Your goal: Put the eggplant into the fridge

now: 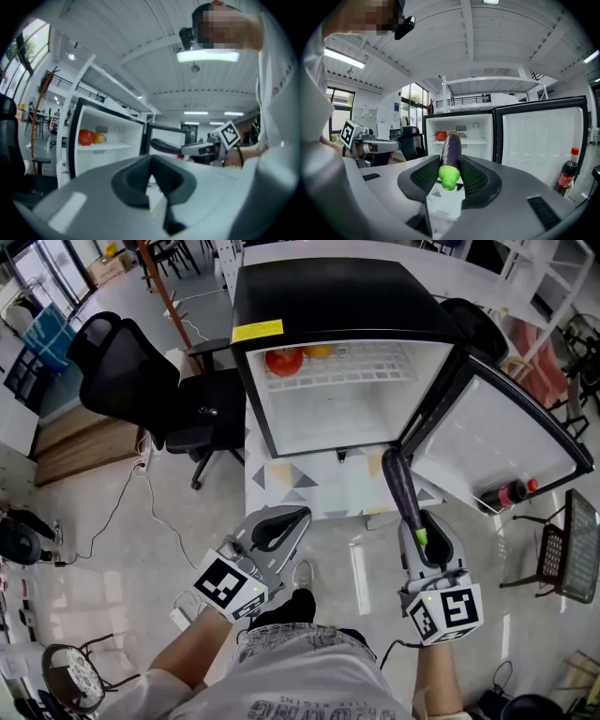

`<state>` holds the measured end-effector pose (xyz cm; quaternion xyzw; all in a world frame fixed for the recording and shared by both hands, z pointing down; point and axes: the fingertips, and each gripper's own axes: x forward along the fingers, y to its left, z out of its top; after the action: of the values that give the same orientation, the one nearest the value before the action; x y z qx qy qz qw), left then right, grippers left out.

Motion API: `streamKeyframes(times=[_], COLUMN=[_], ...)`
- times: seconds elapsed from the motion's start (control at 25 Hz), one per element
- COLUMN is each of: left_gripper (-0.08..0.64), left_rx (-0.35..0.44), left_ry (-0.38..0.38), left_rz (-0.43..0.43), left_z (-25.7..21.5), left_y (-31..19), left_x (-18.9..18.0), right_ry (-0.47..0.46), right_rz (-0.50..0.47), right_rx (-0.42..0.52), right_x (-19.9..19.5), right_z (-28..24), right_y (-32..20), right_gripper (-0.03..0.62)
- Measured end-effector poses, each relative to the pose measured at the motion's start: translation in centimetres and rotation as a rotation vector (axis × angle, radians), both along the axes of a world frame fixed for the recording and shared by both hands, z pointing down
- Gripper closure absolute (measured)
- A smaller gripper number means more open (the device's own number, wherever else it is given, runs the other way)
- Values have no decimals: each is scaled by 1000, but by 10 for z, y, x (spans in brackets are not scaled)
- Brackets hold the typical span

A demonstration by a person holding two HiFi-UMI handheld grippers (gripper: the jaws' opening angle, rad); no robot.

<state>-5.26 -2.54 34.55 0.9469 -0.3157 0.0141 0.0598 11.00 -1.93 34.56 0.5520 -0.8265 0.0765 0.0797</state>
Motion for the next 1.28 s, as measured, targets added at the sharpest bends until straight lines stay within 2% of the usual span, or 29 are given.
streamKeyframes(times=[0.48, 0.84, 1.28], left_gripper=[552, 552, 552], left_rx=[13, 25, 26], left_ry=[2, 14, 3], left_rz=[59, 86, 78], left_z=[-7, -9, -15], left_y=[-72, -98, -124], left_x=[-16, -20, -11], right_ry=[9, 40, 97], right_rz=[66, 102, 128], right_rx=[11, 34, 77], right_x=[-17, -19, -2], right_z=[-8, -10, -15], right_y=[-72, -106, -162], right_gripper=[463, 463, 465])
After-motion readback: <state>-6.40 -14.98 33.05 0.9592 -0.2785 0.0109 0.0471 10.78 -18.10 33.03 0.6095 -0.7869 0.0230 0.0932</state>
